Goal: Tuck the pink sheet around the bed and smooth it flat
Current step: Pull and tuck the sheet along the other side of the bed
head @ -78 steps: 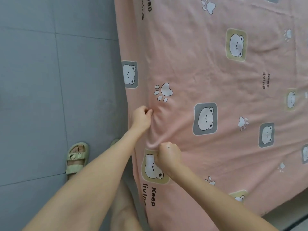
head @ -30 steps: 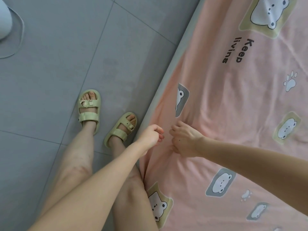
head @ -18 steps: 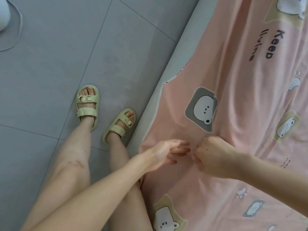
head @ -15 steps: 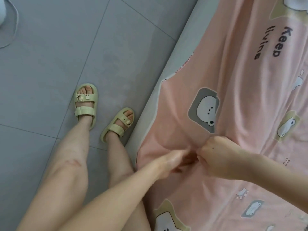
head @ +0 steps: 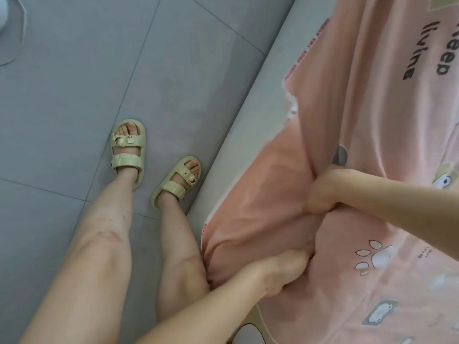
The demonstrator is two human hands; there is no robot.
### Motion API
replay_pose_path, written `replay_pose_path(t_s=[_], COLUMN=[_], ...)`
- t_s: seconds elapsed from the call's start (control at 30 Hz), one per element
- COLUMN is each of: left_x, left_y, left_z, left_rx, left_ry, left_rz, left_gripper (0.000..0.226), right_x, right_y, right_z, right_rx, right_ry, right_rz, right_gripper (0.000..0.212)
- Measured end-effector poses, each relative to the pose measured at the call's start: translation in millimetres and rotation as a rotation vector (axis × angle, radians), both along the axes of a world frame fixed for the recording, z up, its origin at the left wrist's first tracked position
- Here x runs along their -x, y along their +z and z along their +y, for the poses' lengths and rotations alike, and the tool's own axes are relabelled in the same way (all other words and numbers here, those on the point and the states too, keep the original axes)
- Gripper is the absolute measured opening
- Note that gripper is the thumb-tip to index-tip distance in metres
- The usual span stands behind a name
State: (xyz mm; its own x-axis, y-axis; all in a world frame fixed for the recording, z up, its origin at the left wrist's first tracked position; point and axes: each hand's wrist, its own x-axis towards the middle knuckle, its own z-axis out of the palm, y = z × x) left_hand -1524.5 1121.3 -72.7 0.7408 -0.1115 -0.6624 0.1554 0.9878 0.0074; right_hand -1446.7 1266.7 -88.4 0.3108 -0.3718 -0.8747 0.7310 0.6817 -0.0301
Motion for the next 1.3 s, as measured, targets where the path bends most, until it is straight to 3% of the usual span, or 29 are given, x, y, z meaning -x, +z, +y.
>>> replay_pose_path(t_s=[0.13, 0.3, 0.43, 0.5, 0.57, 0.63, 0.7, 0.8, 0.93, 1.03, 1.13, 1.23, 1.3], left_x=[24, 59, 38, 31, 27, 23, 18, 20, 21, 24, 24, 17, 19], left_y=[-23, -76, -81, -92, -109, -122, -123, -113, -102, -117, -129, -132, -131], left_z=[19, 52, 60, 71, 83, 90, 92, 88, 65, 70, 86, 89, 87], left_rx=[-0.118, -0.096, -0.141, -0.360, -0.631, -0.705, -0.745, -0.945, -0.830, -0.858, -0.639, -0.537, -0.667], left_ry=[-0.029, 0.543, 0.621, 0.549, 0.319, 0.115, 0.060, 0.195, 0.139, 0.029, 0.103, 0.041, 0.076], left_rz=[0.050, 0.438, 0.324, 0.451, 0.577, 0.551, 0.552, 0.696, 0.612, 0.807, 0.699, 0.590, 0.695], left_gripper=[0.038, 0.038, 0.031, 0.032, 0.050, 0.056, 0.036, 0.013, 0.015, 0.042, 0.059, 0.039, 0.011], right_x=[2, 2, 2, -1, -1, -1, -2, -6, -10, -12, -12, -11, -12], right_y=[4, 1, 10, 14, 17, 17, 18, 20, 23, 23, 22, 23, 23], right_z=[1, 2, 2, 2, 2, 3, 3, 3, 2, 2, 2, 3, 3], right_rx=[-0.071, -0.127, -0.120, -0.127, -0.134, -0.152, -0.171, -0.211, -0.246, -0.247, -0.254, -0.269, -0.280], right_ry=[0.052, 0.067, 0.087, 0.106, 0.117, 0.103, 0.079, 0.060, 0.045, 0.038, 0.023, 0.028, 0.021], right_rz=[-0.030, 0.007, 0.049, 0.083, 0.106, 0.127, 0.162, 0.251, 0.340, 0.353, 0.358, 0.364, 0.370], right_gripper=[0.058, 0.077, 0.079, 0.080, 0.080, 0.079, 0.078, 0.078, 0.079, 0.079, 0.080, 0.082, 0.082])
